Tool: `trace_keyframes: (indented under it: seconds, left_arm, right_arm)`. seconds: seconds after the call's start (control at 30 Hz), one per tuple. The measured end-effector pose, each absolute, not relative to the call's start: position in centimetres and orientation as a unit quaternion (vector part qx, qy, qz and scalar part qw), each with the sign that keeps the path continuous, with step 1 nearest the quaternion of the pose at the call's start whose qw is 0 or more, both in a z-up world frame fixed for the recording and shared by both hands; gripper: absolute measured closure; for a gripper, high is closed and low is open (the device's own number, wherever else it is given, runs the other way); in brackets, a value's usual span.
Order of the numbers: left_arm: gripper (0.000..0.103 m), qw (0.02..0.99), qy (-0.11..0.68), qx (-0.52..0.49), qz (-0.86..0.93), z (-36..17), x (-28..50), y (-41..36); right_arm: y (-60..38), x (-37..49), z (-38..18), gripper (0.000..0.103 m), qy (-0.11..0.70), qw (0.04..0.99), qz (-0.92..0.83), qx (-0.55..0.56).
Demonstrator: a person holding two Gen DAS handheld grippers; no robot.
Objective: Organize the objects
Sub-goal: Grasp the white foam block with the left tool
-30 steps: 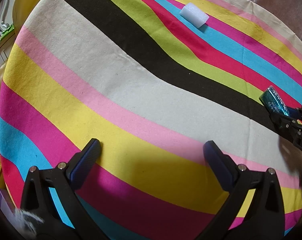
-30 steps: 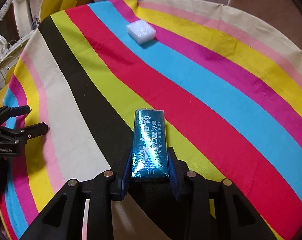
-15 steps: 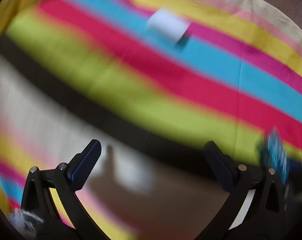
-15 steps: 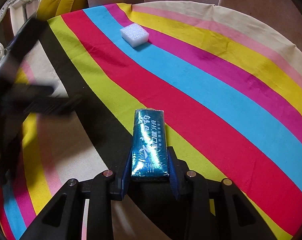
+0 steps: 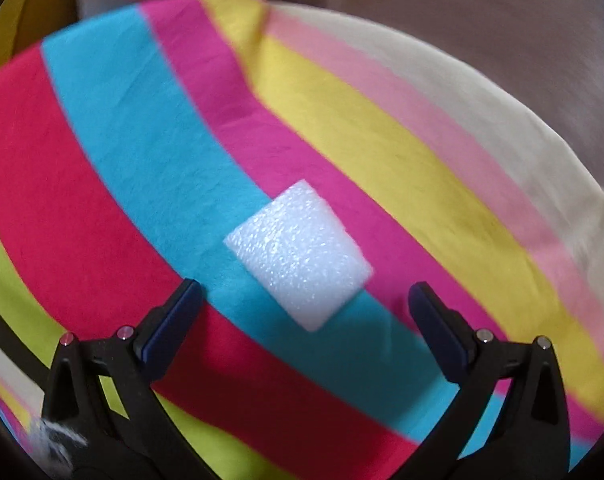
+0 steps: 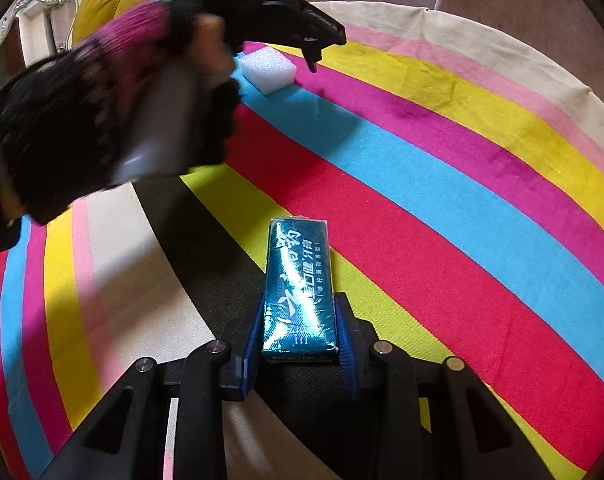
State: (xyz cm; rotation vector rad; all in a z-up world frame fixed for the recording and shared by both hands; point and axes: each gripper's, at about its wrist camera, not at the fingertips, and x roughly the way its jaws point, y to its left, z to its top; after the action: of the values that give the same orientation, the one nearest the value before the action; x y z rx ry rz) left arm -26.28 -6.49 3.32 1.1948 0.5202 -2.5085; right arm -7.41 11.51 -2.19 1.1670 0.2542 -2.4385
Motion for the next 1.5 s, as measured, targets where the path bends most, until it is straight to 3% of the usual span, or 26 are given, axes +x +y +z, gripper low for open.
trace_keyframes:
  seconds: [0.13, 0.17, 0.2, 0.37, 0.57, 0.77, 0.9, 1.0, 1.1, 1.2, 1.27, 1.5]
  left_arm:
    - [0.004, 0.196, 0.203, 0.431, -0.857, 2.3, -27.9, -7.4]
    - [0.030, 0.190, 0.201, 0.432, -0.859, 2.2, -27.9, -7.4]
    - [0.048, 0.176, 0.191, 0.439, -0.860, 2.1, -27.8, -7.2]
    - [0.046, 0.075, 0.109, 0.439, -0.889, 2.9, -23.5, -5.7]
    - [0.046, -0.069, 0.001, 0.511, -0.857, 1.5, -11.8, -6.7]
    - [0.044, -0.135, -0.076, 0.526, -0.836, 0.5, -3.8, -5.2]
    - [0.040, -0.122, -0.055, 0.525, -0.841, -0.5, -3.1, -4.1]
    - [0.024, -0.085, -0.034, 0.511, -0.855, -0.6, -4.3, -4.1]
    - [0.023, -0.035, 0.024, 0.500, -0.865, -0.9, -4.6, -5.1]
    - [0.029, 0.001, 0.051, 0.487, -0.872, -1.0, -3.6, -5.7]
    - [0.053, 0.015, 0.033, 0.477, -0.878, -1.0, -2.6, -5.1]
    - [0.053, 0.026, 0.002, 0.431, -0.902, 0.5, -1.6, -3.5]
  right_arm:
    - [11.6, -7.4, -2.3, 0.069, 0.092, 0.212, -0.878, 0.420]
    - [11.6, -7.4, -2.3, 0.068, 0.092, 0.212, -0.878, 0.420]
    - [11.6, -7.4, -2.3, 0.068, 0.092, 0.212, -0.878, 0.420]
    - [11.7, -7.3, -2.4, 0.068, 0.089, 0.213, -0.878, 0.420]
    - [11.6, -7.3, -2.4, 0.069, 0.089, 0.214, -0.877, 0.420]
    - [11.5, -7.1, -2.4, 0.069, 0.090, 0.213, -0.878, 0.420]
    - [11.4, -7.1, -2.4, 0.069, 0.093, 0.212, -0.878, 0.419]
    - [11.5, -7.1, -2.2, 0.069, 0.093, 0.212, -0.878, 0.419]
    - [11.7, -7.3, -2.2, 0.069, 0.088, 0.212, -0.878, 0.420]
    - [11.8, -7.1, -2.2, 0.069, 0.090, 0.212, -0.878, 0.419]
    - [11.8, -7.1, -2.2, 0.069, 0.091, 0.211, -0.878, 0.419]
    - [11.8, -7.2, -2.2, 0.069, 0.092, 0.212, -0.878, 0.419]
